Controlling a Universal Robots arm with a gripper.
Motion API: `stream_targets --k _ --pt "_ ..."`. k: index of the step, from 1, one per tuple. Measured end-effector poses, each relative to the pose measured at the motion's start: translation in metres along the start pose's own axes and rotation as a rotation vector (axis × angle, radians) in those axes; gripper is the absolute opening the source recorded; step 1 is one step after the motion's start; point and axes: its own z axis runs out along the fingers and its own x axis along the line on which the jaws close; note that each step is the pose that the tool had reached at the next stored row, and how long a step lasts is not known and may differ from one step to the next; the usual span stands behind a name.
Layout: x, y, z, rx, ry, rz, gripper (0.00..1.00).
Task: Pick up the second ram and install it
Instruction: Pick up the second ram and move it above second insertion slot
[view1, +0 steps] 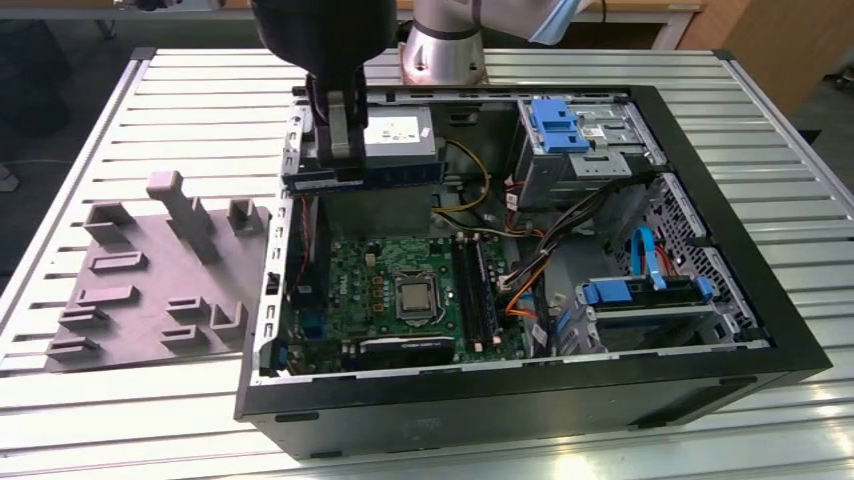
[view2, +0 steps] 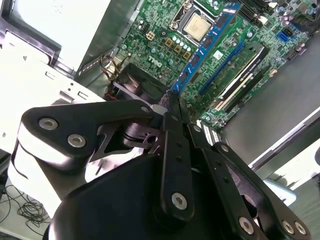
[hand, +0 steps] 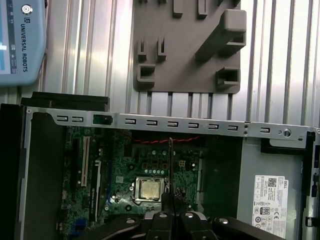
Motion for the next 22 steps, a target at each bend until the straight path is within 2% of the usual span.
stream_targets --k 22 --pt "0.0012 -0.0171 0.0035 -0.0003 0.0 0.0 0.11"
